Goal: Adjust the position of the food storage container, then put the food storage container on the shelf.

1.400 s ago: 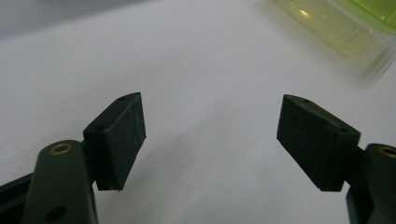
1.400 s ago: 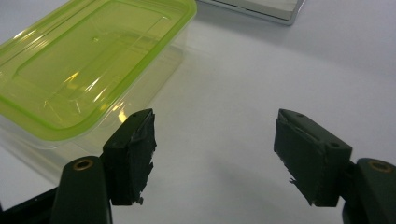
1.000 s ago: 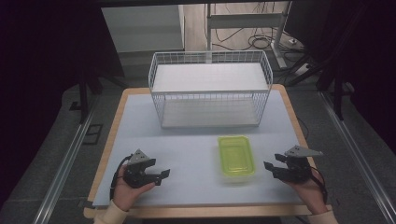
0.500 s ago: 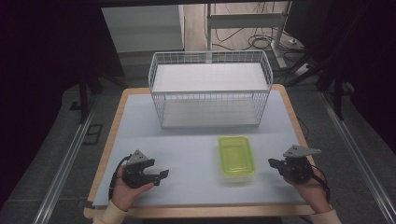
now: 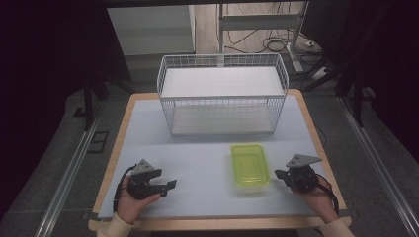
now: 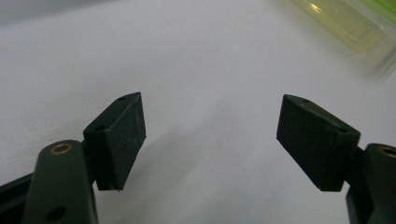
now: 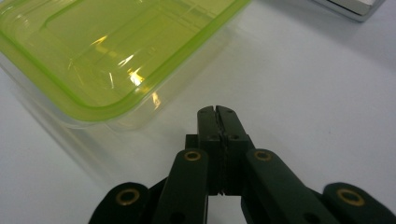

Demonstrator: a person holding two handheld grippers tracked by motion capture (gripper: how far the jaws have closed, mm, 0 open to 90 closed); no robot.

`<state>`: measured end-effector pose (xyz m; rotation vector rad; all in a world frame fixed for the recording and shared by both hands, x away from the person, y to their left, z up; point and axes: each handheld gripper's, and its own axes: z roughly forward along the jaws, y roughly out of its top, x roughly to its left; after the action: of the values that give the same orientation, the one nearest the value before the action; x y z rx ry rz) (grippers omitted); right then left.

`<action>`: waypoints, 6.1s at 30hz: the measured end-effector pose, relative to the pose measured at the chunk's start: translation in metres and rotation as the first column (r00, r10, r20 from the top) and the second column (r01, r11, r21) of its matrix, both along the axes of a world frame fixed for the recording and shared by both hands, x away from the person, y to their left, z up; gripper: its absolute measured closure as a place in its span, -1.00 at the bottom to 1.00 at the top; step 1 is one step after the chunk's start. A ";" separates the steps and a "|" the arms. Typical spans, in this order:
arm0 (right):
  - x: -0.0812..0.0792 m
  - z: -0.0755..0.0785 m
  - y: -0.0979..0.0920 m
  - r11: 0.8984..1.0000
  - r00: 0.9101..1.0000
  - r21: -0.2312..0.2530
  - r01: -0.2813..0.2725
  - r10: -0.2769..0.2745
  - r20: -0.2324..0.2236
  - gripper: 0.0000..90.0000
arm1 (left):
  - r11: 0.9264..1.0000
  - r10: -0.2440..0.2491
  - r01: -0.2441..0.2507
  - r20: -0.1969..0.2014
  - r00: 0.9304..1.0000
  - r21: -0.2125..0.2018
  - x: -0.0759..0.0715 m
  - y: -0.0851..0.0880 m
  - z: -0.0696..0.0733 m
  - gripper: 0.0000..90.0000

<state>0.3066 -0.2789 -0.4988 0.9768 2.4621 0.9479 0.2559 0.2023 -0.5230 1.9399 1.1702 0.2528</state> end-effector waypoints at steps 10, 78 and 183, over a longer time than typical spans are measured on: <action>-0.002 -0.006 0.020 0.998 0.998 -0.024 -0.063 0.063 -0.013 1.00 | 1.000 -0.015 0.015 -0.019 1.000 -0.006 0.001 -0.003 -0.004 -0.47; -0.016 -0.033 0.180 0.980 0.979 0.014 -0.200 0.199 0.052 1.00 | 1.000 -0.021 0.020 -0.034 0.999 -0.023 0.002 0.000 -0.004 -0.47; 0.065 0.024 0.059 0.948 0.962 0.294 0.121 -0.039 -0.270 0.03 | 0.972 -0.106 0.051 -0.235 0.966 -0.230 0.089 -0.079 0.027 -0.29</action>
<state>0.3719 -0.2195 -0.4747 1.3749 2.5038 1.2766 0.3453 0.1233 -0.4956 1.8495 1.2190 -0.1619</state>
